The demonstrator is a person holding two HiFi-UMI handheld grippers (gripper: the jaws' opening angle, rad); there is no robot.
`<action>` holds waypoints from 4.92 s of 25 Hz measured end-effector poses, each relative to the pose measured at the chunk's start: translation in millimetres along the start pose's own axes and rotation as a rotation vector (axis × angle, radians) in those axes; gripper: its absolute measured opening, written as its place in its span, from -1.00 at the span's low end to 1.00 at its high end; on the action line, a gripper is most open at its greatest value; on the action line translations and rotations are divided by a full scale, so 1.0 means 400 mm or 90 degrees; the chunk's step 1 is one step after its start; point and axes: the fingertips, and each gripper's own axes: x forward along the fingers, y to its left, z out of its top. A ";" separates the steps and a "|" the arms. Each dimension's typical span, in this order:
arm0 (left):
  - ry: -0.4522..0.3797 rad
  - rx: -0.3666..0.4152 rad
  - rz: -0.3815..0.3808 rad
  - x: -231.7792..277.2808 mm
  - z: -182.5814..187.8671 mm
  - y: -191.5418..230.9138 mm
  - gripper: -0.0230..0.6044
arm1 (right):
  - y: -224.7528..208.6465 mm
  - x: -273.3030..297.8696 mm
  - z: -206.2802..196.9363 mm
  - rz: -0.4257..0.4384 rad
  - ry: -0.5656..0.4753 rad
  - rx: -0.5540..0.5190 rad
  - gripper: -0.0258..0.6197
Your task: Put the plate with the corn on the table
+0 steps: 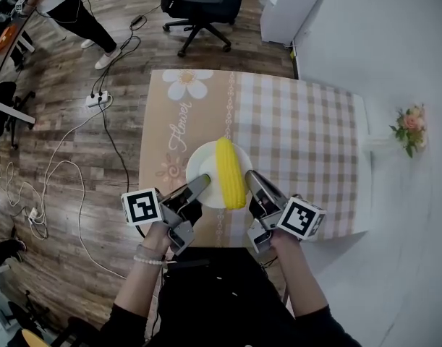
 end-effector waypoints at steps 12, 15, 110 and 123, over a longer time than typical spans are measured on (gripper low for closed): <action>0.006 0.018 0.027 0.063 0.021 0.092 -0.84 | -0.134 0.035 0.001 -0.052 0.035 0.024 -0.72; -0.007 -0.004 0.038 0.078 0.029 0.107 -0.84 | -0.157 0.054 0.006 -0.056 0.041 0.023 -0.72; 0.083 0.346 0.277 0.047 0.032 0.234 -0.87 | -0.336 0.098 0.078 -0.264 0.116 -0.294 -0.74; 0.041 0.625 0.255 0.023 0.029 -0.017 -0.88 | -0.107 -0.021 0.106 -0.198 0.026 -0.443 -0.78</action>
